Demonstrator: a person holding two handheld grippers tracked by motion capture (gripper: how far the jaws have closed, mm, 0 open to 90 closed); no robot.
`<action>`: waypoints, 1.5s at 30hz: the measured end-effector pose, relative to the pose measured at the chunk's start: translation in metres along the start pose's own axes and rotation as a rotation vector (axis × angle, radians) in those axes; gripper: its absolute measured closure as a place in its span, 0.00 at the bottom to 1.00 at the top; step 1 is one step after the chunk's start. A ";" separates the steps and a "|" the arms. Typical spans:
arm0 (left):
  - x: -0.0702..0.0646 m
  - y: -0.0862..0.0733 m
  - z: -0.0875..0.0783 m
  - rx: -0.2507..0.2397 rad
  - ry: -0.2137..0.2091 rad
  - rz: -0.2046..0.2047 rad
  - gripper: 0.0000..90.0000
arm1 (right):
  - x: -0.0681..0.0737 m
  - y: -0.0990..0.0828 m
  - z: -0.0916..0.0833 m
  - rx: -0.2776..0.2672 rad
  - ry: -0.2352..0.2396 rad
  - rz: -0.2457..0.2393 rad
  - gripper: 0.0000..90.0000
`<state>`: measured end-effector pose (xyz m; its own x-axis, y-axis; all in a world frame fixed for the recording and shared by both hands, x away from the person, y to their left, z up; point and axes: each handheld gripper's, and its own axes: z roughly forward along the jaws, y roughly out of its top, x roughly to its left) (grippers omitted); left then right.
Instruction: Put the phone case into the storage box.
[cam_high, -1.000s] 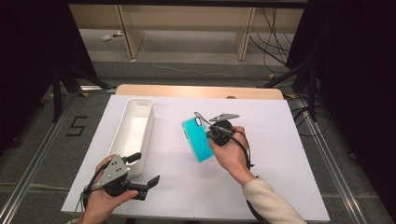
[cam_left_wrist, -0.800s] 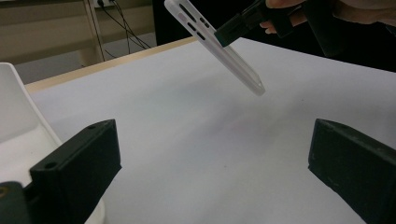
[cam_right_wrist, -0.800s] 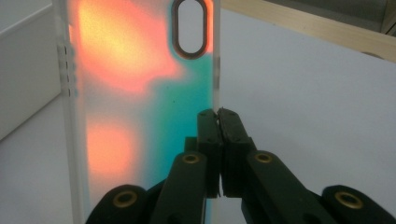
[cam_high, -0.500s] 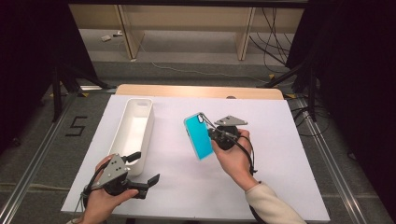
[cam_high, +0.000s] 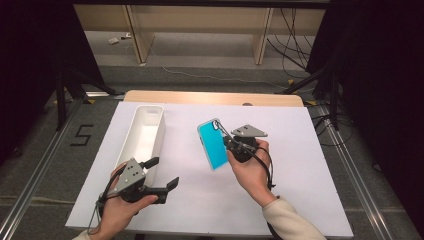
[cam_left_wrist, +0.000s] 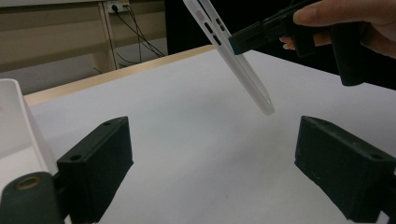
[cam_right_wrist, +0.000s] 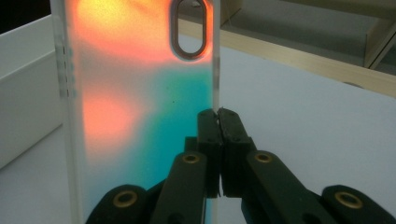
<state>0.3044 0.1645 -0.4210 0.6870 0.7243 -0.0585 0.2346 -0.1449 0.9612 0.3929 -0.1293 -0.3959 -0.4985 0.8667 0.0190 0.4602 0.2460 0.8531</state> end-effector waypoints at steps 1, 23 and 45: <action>-0.001 0.003 0.002 -0.001 0.007 0.003 0.13 | 0.001 0.001 0.000 -0.008 0.002 -0.001 0.99; -0.014 0.033 0.041 -0.018 0.004 0.015 0.21 | 0.003 0.010 -0.013 -0.083 -0.004 0.002 0.99; -0.021 0.041 0.060 -0.008 0.000 0.038 0.32 | 0.004 0.011 -0.014 -0.091 -0.020 0.002 0.99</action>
<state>0.3414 0.1030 -0.3966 0.6957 0.7180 -0.0220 0.2025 -0.1666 0.9650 0.3862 -0.1292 -0.3793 -0.4820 0.8761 0.0113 0.3925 0.2043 0.8968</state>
